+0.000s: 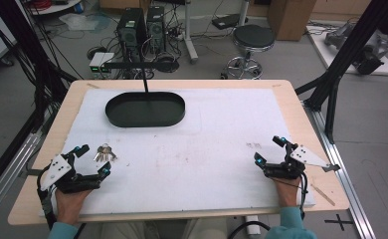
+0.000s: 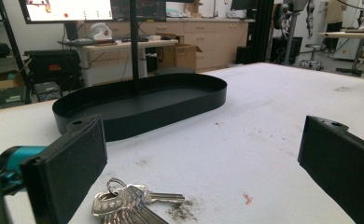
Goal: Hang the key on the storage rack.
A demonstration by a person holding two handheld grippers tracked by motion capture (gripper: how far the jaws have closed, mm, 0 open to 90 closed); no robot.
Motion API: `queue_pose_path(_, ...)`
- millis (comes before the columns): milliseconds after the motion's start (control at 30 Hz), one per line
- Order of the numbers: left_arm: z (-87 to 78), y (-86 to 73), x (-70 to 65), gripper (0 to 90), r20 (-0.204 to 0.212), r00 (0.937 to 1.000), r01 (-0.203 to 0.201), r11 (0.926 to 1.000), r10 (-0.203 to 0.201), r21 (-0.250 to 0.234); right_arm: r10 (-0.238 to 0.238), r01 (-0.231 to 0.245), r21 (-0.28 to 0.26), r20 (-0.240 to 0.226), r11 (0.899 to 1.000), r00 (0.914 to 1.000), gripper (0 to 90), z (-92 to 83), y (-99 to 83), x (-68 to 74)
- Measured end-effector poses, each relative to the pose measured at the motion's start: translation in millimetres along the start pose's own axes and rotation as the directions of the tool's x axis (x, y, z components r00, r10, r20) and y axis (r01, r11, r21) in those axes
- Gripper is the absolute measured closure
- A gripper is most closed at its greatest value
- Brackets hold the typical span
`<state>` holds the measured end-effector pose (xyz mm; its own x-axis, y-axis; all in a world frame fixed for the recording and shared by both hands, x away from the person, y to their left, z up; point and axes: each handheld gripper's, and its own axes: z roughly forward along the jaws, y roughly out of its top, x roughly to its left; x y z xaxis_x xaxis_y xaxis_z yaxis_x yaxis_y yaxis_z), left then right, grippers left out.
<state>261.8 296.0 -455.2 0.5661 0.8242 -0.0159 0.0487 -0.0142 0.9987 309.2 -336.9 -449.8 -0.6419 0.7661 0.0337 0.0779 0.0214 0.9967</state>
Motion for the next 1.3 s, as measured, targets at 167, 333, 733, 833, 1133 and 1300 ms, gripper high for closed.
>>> queue_pose_path(167,0.6,0.2,-1.3,1.7,-0.005,0.9999,-0.012,0.9999,0.012,0.004,-0.021,0.021,0.009,-0.007,1.000,0.9998,0.6,0.0,0.1,2.9)
queue_pose_path(333,0.7,0.2,-0.8,1.7,-0.007,1.0000,-0.007,1.0000,0.007,0.006,0.005,-0.005,0.003,-0.009,1.000,0.9999,0.6,-0.5,0.1,0.8)
queue_pose_path(733,0.8,3.4,3.1,1.7,-0.003,0.9999,-0.014,0.9995,0.014,0.030,-0.006,0.006,-0.002,-0.003,1.000,1.0000,0.6,-0.2,0.1,0.4)
queue_pose_path(833,0.7,14.4,6.2,1.7,0.004,0.9995,-0.031,0.9984,0.030,0.048,-0.001,0.001,0.008,-0.003,1.000,1.0000,0.6,-0.9,0.2,1.7)
queue_pose_path(1133,12.4,68.3,20.7,1.7,0.038,0.9969,-0.077,0.9688,0.070,0.236,0.003,-0.003,0.008,-0.005,1.000,1.0000,0.6,-1.0,0.0,2.3)
queue_pose_path(1300,26.7,97.2,30.1,2.7,0.059,0.9935,-0.113,0.9103,0.097,0.398,0.004,-0.004,0.011,-0.004,1.000,1.0000,0.6,-1.2,0.0,2.0)
